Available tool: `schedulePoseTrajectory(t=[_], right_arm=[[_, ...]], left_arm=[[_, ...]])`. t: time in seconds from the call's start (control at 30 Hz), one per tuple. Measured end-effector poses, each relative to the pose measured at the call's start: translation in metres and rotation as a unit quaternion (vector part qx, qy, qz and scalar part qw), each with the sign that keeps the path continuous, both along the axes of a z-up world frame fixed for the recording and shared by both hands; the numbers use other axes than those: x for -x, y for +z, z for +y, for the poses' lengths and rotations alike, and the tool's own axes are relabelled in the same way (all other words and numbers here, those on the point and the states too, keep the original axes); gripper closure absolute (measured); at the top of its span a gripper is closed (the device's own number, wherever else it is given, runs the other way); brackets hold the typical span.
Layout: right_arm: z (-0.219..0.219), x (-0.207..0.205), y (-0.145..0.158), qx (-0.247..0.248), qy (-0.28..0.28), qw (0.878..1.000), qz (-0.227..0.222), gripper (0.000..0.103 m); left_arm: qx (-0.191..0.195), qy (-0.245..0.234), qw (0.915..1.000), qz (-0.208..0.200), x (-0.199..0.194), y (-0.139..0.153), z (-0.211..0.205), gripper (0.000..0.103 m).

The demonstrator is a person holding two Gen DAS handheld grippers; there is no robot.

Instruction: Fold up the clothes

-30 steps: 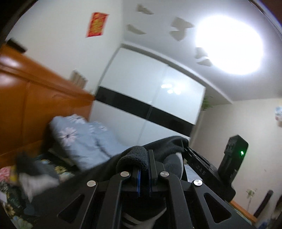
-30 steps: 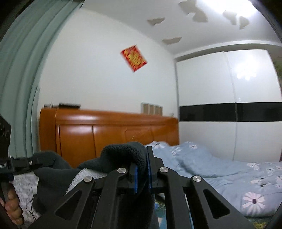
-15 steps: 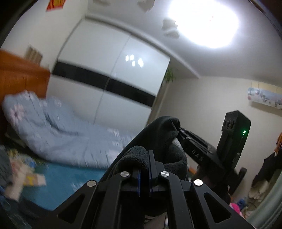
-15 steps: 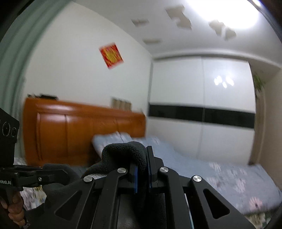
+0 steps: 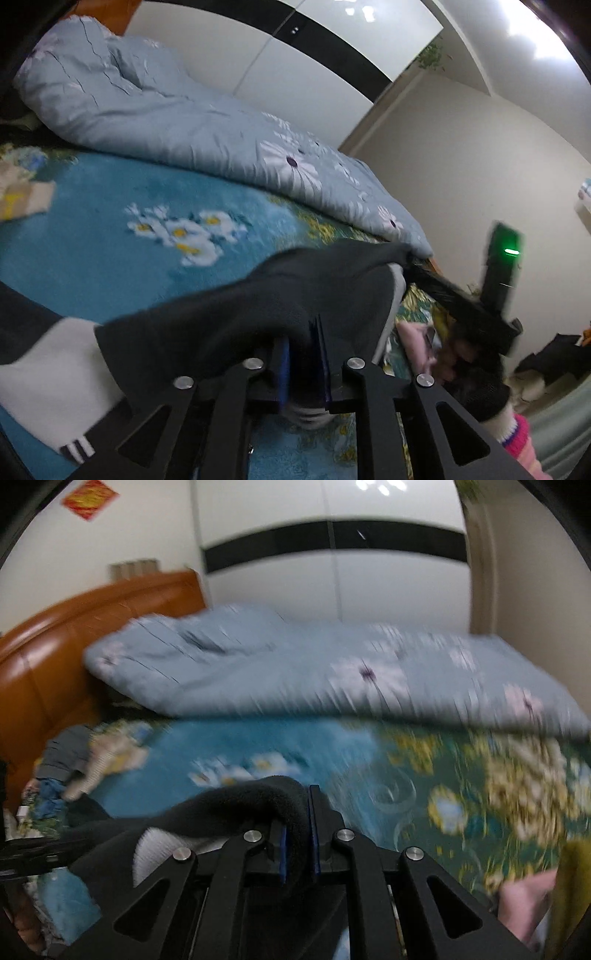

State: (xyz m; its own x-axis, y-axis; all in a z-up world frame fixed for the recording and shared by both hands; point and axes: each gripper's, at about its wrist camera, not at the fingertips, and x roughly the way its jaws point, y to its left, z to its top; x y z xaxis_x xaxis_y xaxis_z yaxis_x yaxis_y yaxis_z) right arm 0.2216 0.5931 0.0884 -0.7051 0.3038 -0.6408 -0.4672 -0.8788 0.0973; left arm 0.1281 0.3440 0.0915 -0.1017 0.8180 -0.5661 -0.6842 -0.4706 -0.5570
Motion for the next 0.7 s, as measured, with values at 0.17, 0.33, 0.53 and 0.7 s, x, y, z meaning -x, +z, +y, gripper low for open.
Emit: schedulePoseTrajectory(t=[0.17, 0.33, 0.53, 0.7], right_arm=[[0.040, -0.014, -0.049, 0.047, -0.051, 0.997, -0.042, 0.093], [0.049, -0.024, -0.074, 0.076, -0.068, 0.993, -0.056, 0.091], [0.034, -0.064, -0.054, 0.066, -0.074, 0.995, -0.023, 0.051], [-0.013, -0.096, -0.020, -0.002, -0.040, 0.999, -0.014, 0.050]], left_arm=[[0.022, 0.005, 0.9992, 0.034, -0.011, -0.008, -0.026, 0.072], [0.043, 0.051, 0.9962, 0.057, -0.003, -0.011, -0.068, 0.063], [0.070, 0.058, 0.9930, 0.076, -0.009, -0.030, -0.090, 0.052], [0.095, 0.049, 0.9909, 0.082, -0.021, -0.052, -0.089, 0.050]])
